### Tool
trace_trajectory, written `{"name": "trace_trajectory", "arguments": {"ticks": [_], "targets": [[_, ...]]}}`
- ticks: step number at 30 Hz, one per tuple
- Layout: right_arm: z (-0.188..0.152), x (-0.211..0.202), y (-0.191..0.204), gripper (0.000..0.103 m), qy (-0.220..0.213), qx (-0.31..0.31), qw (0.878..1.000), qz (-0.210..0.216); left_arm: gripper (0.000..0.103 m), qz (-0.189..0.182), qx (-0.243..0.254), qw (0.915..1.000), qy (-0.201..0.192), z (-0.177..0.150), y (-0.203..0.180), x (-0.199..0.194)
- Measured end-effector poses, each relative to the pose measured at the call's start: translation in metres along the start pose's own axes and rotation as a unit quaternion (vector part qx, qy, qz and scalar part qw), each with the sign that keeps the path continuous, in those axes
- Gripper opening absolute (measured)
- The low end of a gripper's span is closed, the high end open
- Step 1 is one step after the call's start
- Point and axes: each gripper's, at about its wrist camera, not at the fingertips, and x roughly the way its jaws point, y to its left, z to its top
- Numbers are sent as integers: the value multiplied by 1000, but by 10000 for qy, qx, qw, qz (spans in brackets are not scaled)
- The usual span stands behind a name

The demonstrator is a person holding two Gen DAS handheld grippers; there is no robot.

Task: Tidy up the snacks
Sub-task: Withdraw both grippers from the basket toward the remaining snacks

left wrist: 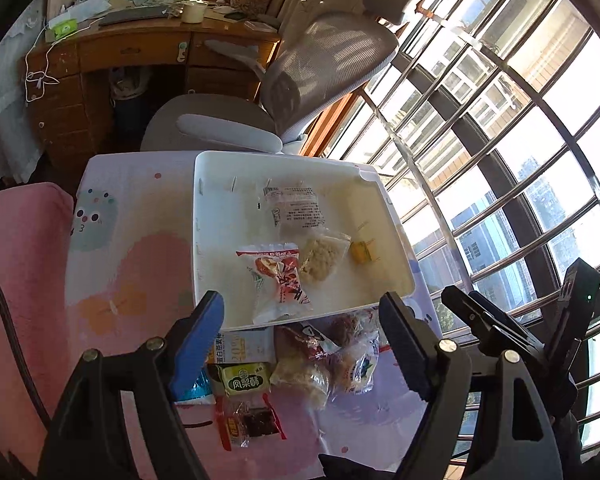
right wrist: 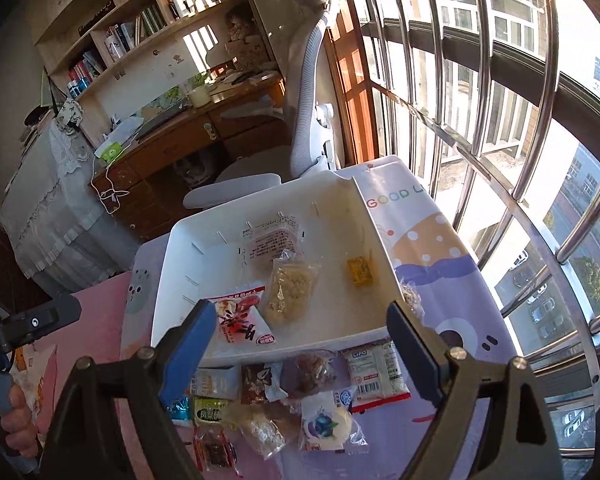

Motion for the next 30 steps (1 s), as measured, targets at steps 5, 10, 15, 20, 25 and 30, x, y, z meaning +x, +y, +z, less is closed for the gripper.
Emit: {"name": "trace_trajectory", "arguments": {"ticks": [5,10,15,20,25,30], "targets": [[-35,-22,2,88,-43,167,9998,-101,79,-152,28,9998,121,-33,5,-19],[-73,-43,2,88,-63,346,9991,-246,80,-300,160,9990,284,-64,8,-35],[-109,-62,1,88,-62,477,9981,-397,80,-352,326,9982,368,-91,5,-46],[-142,-79,-2,88,-39,588,9970,-499,80,-412,415,9975,397,-114,3,-51],[-165,-86,-12,88,7,628,9965,-553,80,-331,491,9973,427,-129,-6,-47],[-166,-87,-32,88,-10,524,9974,-500,80,-144,526,9976,417,-136,-19,-34]]}}
